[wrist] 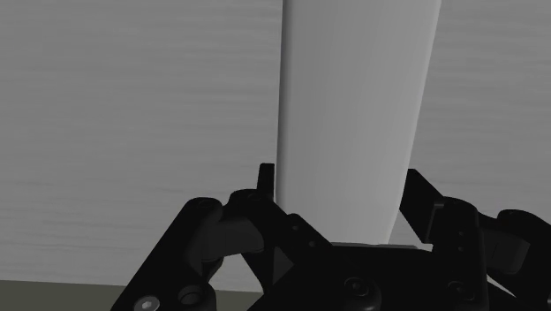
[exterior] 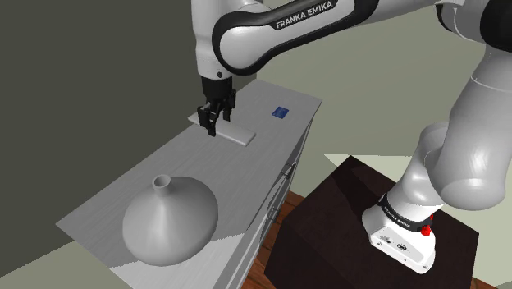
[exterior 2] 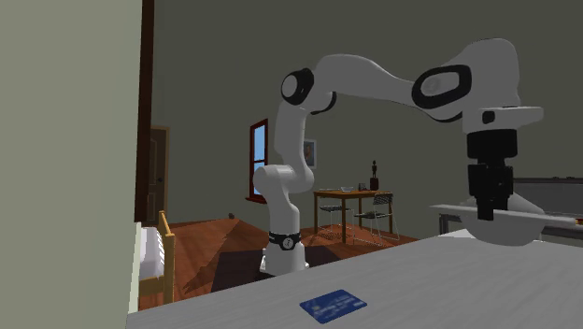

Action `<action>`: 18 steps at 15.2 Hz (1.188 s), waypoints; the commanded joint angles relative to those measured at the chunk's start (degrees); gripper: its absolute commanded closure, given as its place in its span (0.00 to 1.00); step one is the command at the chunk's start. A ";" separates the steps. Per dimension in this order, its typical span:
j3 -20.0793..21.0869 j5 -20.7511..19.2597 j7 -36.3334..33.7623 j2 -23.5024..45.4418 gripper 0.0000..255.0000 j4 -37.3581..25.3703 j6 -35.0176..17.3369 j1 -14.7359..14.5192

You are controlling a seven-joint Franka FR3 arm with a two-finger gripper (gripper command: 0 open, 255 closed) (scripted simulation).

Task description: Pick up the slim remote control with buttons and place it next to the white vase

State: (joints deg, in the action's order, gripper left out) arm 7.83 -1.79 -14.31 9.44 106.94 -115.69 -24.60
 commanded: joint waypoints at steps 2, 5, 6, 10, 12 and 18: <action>-0.02 -0.14 -0.12 0.66 1.00 1.56 -2.26 -0.02; -0.06 -0.30 -0.23 1.51 1.00 2.83 -4.37 -0.05; -0.07 -0.36 -0.28 1.81 1.00 3.23 -5.06 -0.05; -0.13 -0.62 -0.46 3.13 1.00 4.69 -7.83 -0.10; -0.17 -0.77 -0.56 3.85 1.00 5.35 -9.20 -0.13; -0.24 -1.03 -0.75 5.17 1.00 6.35 -11.50 -0.19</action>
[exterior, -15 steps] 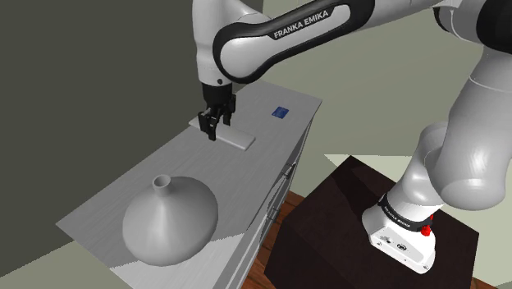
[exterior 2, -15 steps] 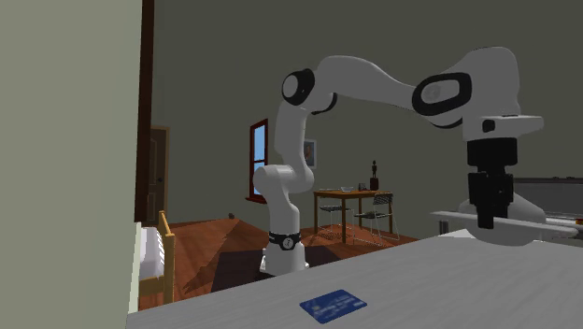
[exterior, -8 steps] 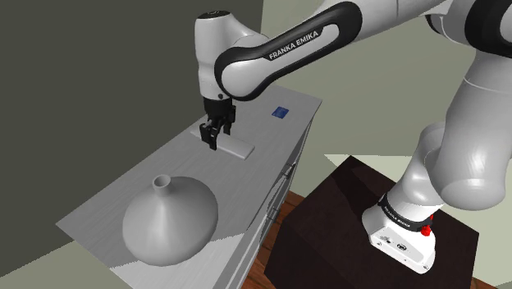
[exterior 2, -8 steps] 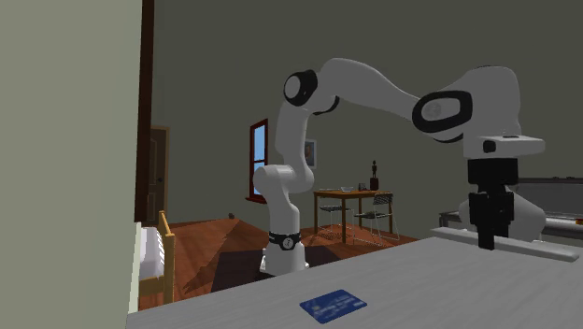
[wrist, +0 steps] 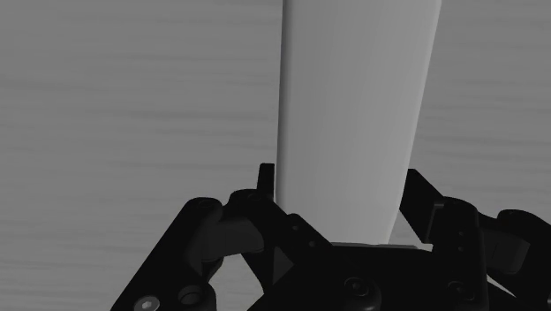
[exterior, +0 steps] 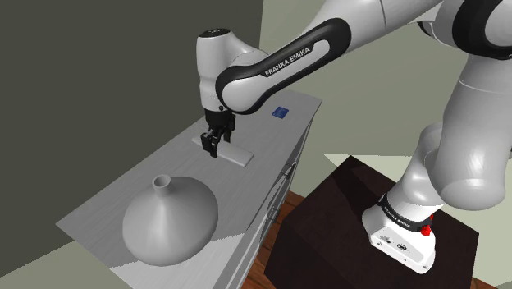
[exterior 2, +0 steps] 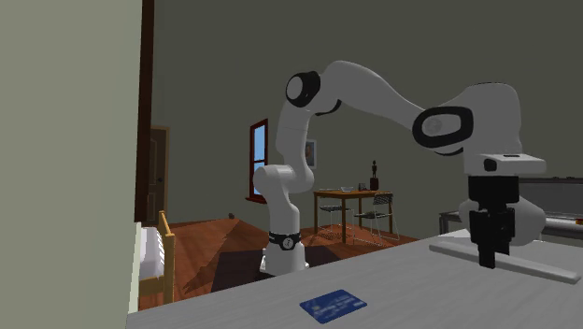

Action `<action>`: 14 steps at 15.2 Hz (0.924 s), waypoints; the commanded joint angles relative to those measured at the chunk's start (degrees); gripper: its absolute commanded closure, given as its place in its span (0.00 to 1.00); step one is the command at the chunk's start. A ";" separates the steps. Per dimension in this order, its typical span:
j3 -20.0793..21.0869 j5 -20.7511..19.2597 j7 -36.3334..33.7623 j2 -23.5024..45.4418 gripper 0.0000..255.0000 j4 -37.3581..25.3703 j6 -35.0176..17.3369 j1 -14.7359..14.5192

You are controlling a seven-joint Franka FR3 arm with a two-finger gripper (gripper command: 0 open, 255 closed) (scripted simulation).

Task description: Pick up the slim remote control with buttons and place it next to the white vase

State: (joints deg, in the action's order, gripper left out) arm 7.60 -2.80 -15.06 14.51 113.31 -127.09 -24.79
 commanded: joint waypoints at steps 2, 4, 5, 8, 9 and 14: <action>-0.01 -0.02 0.00 0.10 1.00 -0.03 -0.11 0.00; -0.01 -0.02 0.00 0.10 1.00 -0.03 -0.11 0.00; -0.01 -0.02 0.00 0.10 1.00 -0.03 -0.11 0.00; -0.01 -0.02 0.00 0.10 0.00 -0.03 -0.11 0.00; -0.01 -0.02 0.00 0.10 0.00 -0.04 -0.11 0.00; 0.15 0.52 0.36 -2.59 0.00 -2.51 5.03 0.11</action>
